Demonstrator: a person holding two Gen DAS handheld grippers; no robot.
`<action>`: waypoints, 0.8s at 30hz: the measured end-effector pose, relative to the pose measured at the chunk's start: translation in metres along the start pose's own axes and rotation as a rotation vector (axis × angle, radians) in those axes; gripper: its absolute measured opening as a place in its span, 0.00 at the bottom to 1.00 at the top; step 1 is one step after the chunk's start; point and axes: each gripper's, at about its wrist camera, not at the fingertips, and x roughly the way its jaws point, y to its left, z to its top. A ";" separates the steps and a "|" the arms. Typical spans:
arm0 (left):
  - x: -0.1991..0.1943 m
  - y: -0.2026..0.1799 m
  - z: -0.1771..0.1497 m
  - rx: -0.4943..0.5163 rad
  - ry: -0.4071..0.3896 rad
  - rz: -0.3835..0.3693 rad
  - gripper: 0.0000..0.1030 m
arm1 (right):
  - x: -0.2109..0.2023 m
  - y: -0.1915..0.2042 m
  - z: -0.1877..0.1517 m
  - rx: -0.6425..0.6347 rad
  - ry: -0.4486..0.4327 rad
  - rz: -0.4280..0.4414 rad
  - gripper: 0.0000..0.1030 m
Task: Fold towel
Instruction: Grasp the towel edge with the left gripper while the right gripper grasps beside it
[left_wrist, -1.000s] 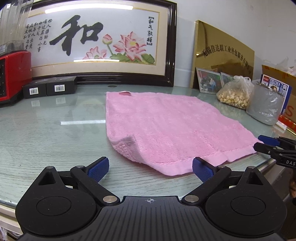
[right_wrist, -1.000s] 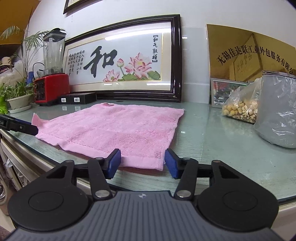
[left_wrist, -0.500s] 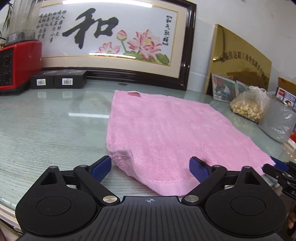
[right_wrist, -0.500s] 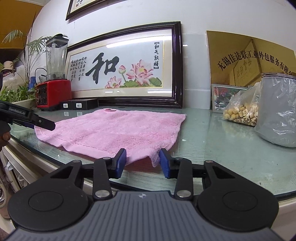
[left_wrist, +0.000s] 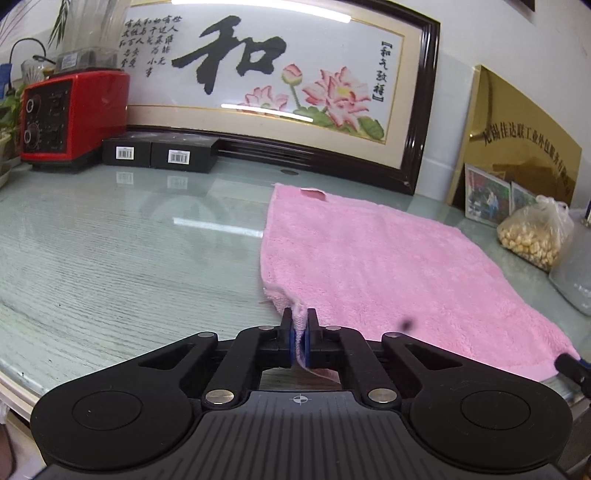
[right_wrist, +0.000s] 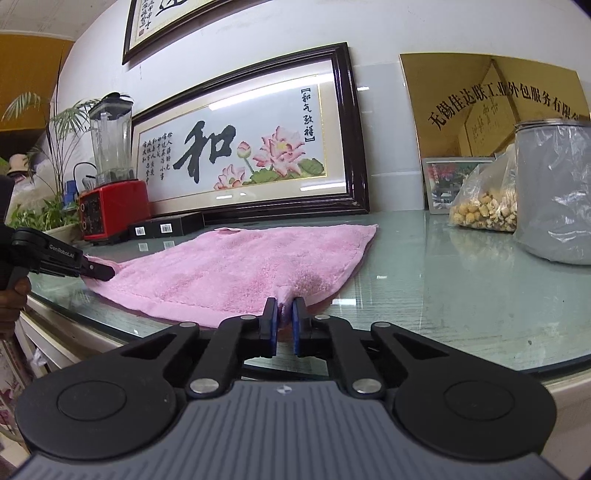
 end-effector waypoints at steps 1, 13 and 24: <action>-0.001 0.000 0.000 -0.006 -0.008 -0.009 0.02 | -0.001 -0.001 0.001 0.004 0.000 0.002 0.07; -0.008 0.001 0.034 -0.103 -0.122 -0.095 0.02 | -0.004 -0.006 0.056 -0.004 -0.083 -0.003 0.08; 0.092 -0.016 0.137 -0.026 -0.087 0.054 0.02 | 0.126 -0.039 0.145 0.030 0.029 -0.095 0.08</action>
